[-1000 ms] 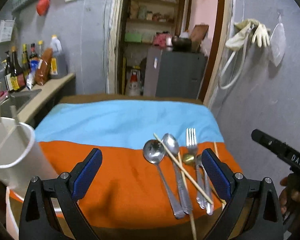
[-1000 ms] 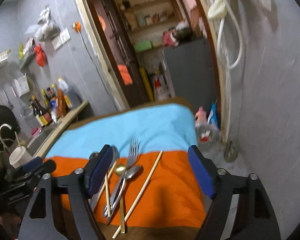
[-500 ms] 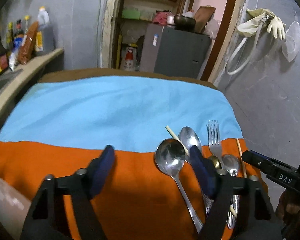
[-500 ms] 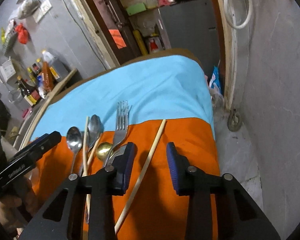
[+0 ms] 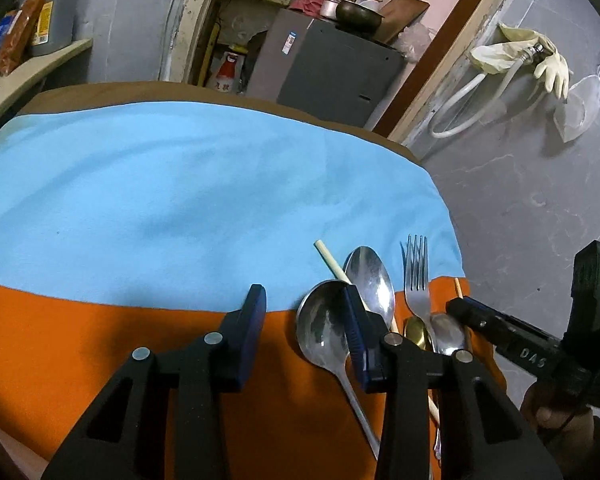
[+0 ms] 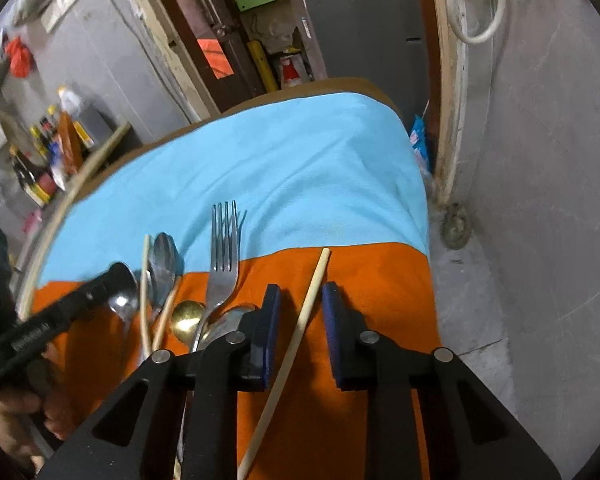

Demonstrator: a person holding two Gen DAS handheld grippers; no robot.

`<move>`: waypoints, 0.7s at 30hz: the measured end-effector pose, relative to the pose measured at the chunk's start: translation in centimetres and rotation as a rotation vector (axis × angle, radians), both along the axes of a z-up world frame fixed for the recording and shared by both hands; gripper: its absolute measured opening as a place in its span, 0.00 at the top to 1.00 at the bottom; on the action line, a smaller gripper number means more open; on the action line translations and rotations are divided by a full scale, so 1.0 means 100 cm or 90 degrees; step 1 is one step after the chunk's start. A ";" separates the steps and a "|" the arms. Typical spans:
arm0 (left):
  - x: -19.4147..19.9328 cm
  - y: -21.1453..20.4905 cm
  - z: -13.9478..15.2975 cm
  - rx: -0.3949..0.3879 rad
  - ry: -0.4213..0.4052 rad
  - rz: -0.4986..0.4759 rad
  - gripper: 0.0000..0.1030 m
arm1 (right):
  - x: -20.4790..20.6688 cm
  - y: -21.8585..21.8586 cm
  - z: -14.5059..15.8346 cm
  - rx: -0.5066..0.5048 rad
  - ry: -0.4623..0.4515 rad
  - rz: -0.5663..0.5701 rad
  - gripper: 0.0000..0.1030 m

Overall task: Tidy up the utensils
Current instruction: 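Grasp a wooden chopstick with the right tool while the left grasps a steel spoon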

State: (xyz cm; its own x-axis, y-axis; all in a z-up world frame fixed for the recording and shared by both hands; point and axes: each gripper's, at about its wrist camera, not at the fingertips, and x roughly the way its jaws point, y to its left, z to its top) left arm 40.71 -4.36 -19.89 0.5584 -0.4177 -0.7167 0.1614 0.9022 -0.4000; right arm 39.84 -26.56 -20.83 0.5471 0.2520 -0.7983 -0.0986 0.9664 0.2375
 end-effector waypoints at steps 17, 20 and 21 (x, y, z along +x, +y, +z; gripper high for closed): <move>-0.053 -0.011 0.037 0.061 -0.095 0.026 0.99 | -0.050 -0.027 0.037 0.153 -0.074 -0.044 0.97; -0.073 -0.015 0.051 0.087 -0.142 0.051 0.99 | -0.070 -0.026 0.050 0.156 -0.122 -0.045 0.97; -0.078 -0.016 0.055 0.094 -0.154 0.057 0.99 | -0.080 -0.025 0.055 0.158 -0.144 -0.047 0.97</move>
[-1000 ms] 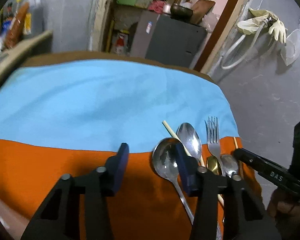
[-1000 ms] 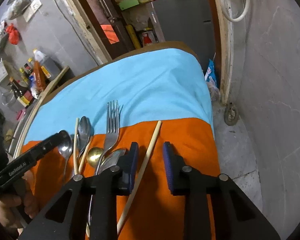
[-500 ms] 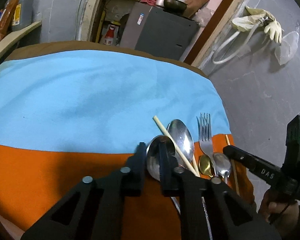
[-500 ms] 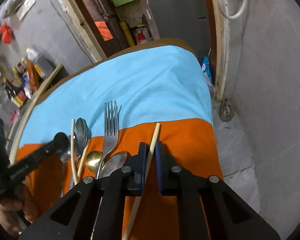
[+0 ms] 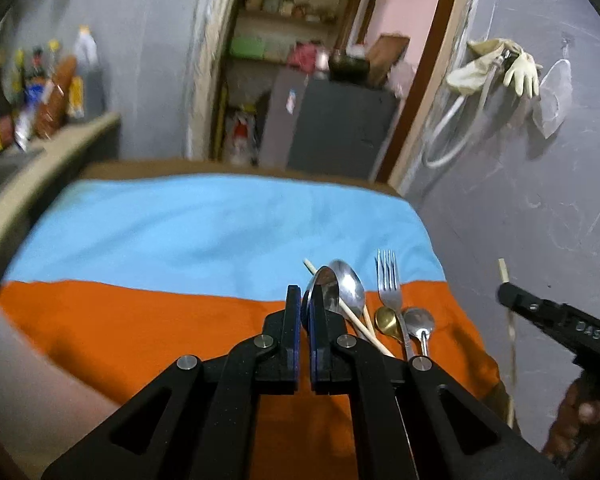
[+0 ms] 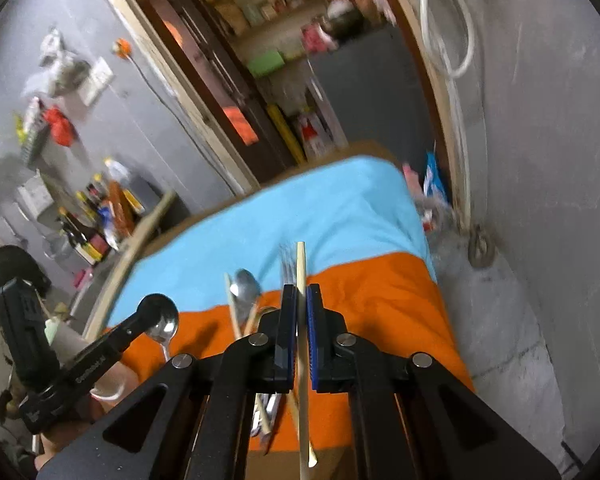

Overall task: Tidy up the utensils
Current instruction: 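Grasp a wooden chopstick with the right tool while the left grasps a steel spoon, then carry the chopstick in the right tool while the left carries the spoon to the caddy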

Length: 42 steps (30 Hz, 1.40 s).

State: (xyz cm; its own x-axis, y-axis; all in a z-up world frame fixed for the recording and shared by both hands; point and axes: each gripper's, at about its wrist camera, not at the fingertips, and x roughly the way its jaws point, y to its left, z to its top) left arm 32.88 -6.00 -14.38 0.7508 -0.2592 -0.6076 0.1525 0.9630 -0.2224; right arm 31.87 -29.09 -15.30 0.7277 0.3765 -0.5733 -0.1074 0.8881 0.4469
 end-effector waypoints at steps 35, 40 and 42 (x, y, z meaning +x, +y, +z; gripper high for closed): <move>-0.102 0.223 0.165 0.056 -0.249 0.223 0.99 | -0.016 0.224 0.152 0.141 -0.363 0.122 0.97; -0.090 0.251 0.142 0.086 -0.251 0.246 0.99 | -0.007 0.250 0.135 0.120 -0.366 0.143 0.97; -0.084 0.256 0.129 0.095 -0.252 0.249 0.99 | -0.004 0.256 0.127 0.112 -0.370 0.151 0.97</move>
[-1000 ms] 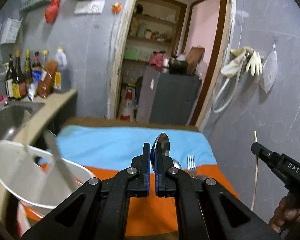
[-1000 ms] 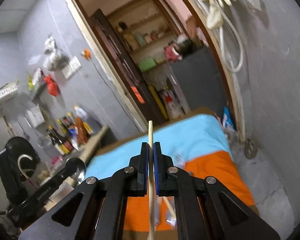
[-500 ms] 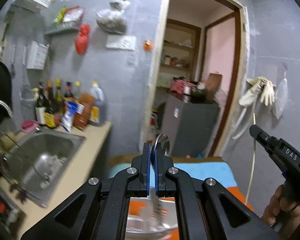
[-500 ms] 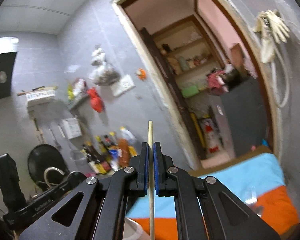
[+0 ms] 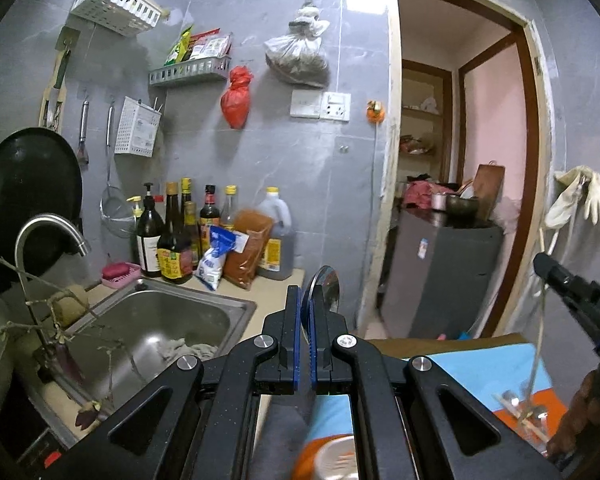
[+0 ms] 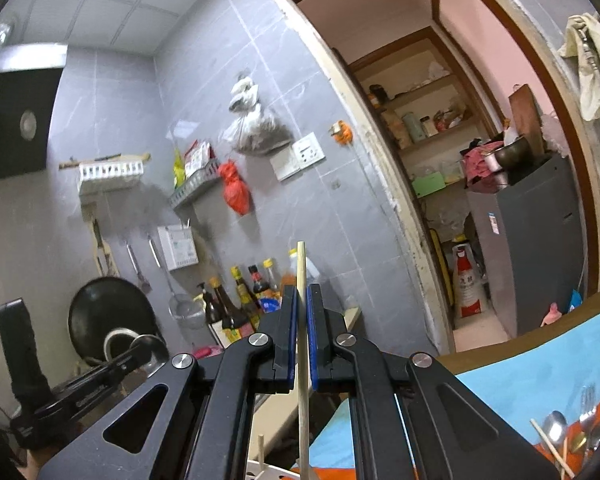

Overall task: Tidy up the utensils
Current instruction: 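Carry the chopstick in the right tool while the left carries the spoon to the caddy, then release the chopstick into the caddy with the right tool while the left releases the spoon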

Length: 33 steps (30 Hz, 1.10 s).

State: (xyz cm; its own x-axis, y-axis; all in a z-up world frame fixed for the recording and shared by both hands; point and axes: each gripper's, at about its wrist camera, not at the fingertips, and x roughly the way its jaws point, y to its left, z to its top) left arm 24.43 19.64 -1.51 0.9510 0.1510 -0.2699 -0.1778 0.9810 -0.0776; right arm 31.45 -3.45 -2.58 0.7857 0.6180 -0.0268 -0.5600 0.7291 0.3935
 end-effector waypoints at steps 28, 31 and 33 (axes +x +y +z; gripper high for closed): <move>0.002 -0.013 -0.072 -0.011 0.071 -0.027 0.98 | -0.008 0.020 -0.058 -0.080 0.034 0.000 0.96; 0.000 -0.012 -0.071 -0.033 0.084 -0.036 0.96 | -0.010 0.016 -0.058 -0.084 0.045 0.007 0.95; -0.001 -0.012 -0.069 -0.047 0.092 -0.044 0.95 | -0.012 0.014 -0.057 -0.085 0.050 0.006 0.93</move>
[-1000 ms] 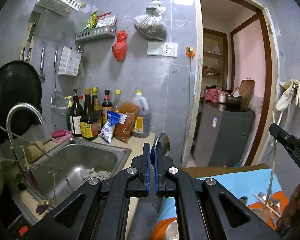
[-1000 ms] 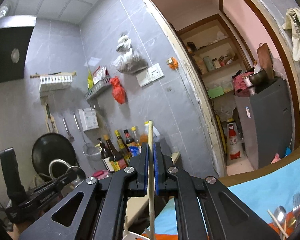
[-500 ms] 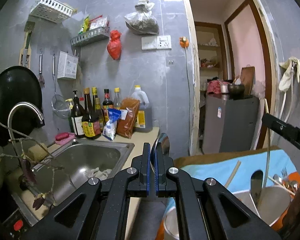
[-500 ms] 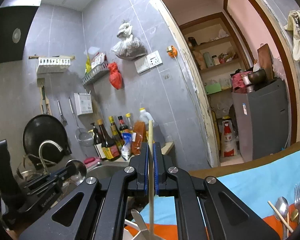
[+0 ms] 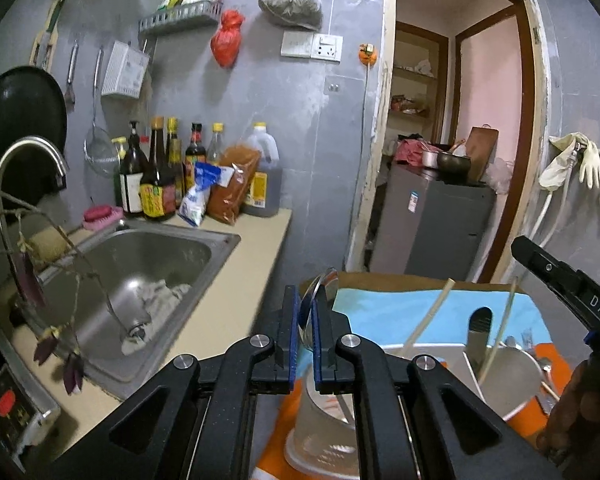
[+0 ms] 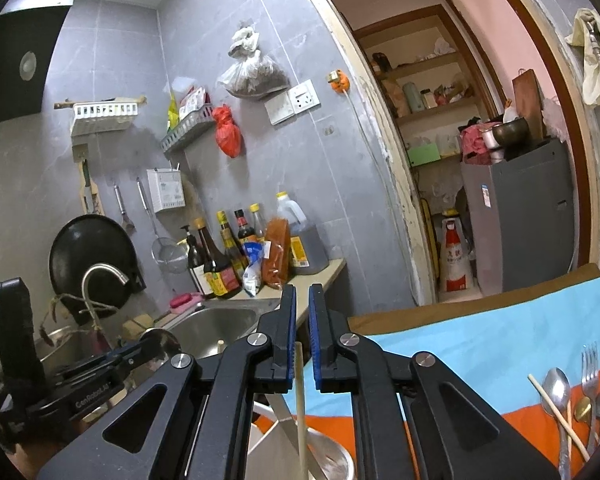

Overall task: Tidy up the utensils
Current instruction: 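Release the chopstick into the caddy with the right tool while the left releases the spoon, then move both tools back over the remaining utensils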

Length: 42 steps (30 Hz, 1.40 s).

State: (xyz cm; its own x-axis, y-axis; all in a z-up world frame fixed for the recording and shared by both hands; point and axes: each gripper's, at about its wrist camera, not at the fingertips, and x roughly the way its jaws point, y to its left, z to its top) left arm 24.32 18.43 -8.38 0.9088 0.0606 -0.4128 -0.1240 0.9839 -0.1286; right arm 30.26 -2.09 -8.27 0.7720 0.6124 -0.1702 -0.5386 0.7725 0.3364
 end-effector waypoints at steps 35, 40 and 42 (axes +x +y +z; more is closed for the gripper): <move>-0.013 -0.218 0.078 -0.020 -0.103 -0.129 0.06 | -0.050 -0.244 0.062 -0.066 -0.028 -0.192 0.00; 0.002 -0.255 0.049 -0.020 -0.043 -0.149 0.06 | -0.043 -0.277 0.038 -0.091 -0.003 -0.215 0.00; 0.007 -0.266 0.035 -0.033 -0.009 -0.161 0.06 | -0.038 -0.286 0.026 -0.104 0.014 -0.222 0.00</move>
State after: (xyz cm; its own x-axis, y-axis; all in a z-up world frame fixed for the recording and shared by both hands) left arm 25.05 -8.20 -4.85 0.8981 -0.1908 -0.3962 0.1281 0.9754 -0.1793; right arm 26.45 -30.68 -5.62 0.9242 0.2773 -0.2627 -0.2286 0.9525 0.2014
